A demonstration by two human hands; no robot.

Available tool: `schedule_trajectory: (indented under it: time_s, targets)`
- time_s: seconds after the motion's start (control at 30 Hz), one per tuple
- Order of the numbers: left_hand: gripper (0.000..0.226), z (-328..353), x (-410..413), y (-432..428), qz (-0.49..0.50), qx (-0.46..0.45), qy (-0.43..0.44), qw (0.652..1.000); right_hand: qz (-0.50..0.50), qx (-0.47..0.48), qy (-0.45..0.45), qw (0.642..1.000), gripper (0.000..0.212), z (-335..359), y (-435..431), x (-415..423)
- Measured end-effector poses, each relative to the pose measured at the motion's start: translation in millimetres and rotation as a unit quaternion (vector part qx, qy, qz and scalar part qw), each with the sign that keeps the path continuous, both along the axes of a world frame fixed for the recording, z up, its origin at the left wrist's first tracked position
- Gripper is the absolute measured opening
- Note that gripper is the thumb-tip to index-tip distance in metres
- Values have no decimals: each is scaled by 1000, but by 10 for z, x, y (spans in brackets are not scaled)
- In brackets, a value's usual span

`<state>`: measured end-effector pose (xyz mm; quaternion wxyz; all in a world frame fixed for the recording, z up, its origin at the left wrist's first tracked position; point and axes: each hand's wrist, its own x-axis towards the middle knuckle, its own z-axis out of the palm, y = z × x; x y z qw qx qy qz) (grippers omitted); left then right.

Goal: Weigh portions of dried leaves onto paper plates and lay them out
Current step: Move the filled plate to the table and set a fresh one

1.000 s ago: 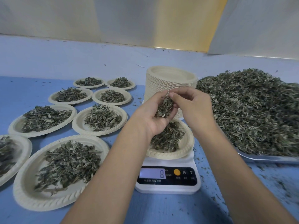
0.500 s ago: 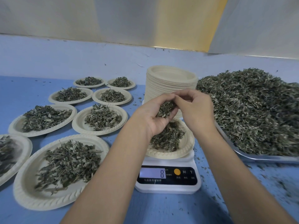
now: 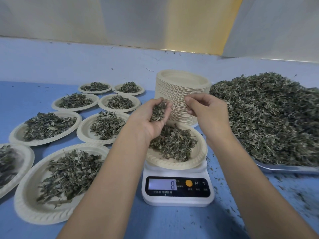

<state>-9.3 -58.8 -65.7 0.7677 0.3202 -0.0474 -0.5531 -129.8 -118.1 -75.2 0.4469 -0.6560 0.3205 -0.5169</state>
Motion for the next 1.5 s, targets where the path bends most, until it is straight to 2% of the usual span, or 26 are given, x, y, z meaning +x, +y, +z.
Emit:
schedule_trajectory:
  time_s: [0.1,0.43,0.53,0.67,0.73,0.83,0.9,1.0,1.13,1.3,1.5]
  targets:
    - [16,12,48,31,12,3,24,1000,11,6,-3,1000,7,-10,8,14]
    - [19,10,-48,9,-57,-6,42,998,63,-46,-43,996,9,27,97,83]
    - [22,4,-75,-11,-73,5,47,996,78,-75,-1,994,10,13,133,98]
    - [23,11,-112,-5,-85,-1,62,994,60,-125,107,985,22,-35,90,108]
    - [20,13,-104,1,-72,-5,82,994,68,-97,92,989,25,-32,88,98]
    - [20,12,-37,3,-37,2,101,994,63,-54,53,995,15,3,84,70]
    - [23,6,3,10,-25,5,84,996,50,-47,89,994,9,7,56,39]
    - [25,-6,19,28,-11,9,69,998,53,-24,192,980,5,-5,24,-2]
    - [23,-34,32,16,8,9,83,997,113,13,293,949,12,4,19,-52]
    - [26,-29,29,30,13,11,86,996,169,12,322,931,21,41,51,-75]
    - [22,-28,32,52,6,11,106,994,198,-9,409,891,31,41,90,-90]
